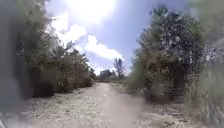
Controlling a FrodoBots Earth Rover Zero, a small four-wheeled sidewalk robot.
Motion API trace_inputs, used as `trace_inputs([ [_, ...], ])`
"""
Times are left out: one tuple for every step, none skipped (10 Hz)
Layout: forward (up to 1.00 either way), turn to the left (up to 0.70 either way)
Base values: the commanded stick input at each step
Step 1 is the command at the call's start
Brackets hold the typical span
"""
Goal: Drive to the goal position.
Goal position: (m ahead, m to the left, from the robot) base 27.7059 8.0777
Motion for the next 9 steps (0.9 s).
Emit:
trace_inputs([
  [0.7,0.0],
  [0.7,0.0],
  [0.7,0.0],
  [0.7,0.0],
  [0.7,0.0],
  [0.7,0.0],
  [0.7,0.14],
  [0.7,0.35],
  [0.7,0.35],
])
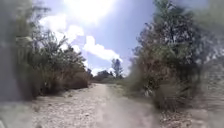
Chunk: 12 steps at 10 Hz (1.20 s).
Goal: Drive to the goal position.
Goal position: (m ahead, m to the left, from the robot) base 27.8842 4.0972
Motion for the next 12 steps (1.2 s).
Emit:
trace_inputs([
  [0.7,0.35],
  [0.7,0.35],
  [0.7,0.26],
  [0.7,0.0],
  [0.7,0.0],
  [0.7,0.0],
  [0.7,0.0],
  [0.7,0.0],
  [0.7,0.0],
  [0.7,0.0],
  [0.7,0.0],
  [0.7,0.0],
])
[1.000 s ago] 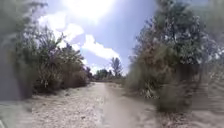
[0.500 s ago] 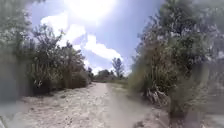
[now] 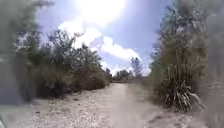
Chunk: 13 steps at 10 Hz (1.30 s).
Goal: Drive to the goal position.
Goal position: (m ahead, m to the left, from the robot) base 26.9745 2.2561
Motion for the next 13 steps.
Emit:
trace_inputs([
  [0.7,0.0],
  [0.7,0.0],
  [0.7,0.0],
  [0.7,0.0],
  [0.7,0.0],
  [0.7,0.0],
  [0.7,0.0],
  [0.7,0.0],
  [0.7,0.0],
  [0.7,0.0],
  [0.7,0.0],
  [0.7,0.0],
  [0.7,0.0],
])
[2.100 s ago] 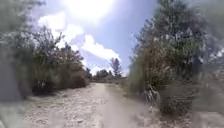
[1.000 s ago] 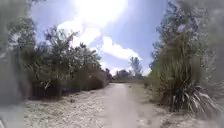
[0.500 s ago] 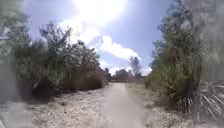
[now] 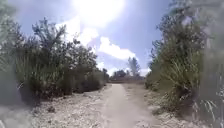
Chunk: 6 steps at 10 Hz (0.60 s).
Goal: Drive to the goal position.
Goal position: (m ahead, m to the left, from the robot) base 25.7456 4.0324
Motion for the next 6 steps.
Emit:
trace_inputs([
  [0.7,0.0],
  [0.7,0.0],
  [0.7,0.0],
  [0.7,0.0],
  [0.7,0.0],
  [0.7,0.0],
])
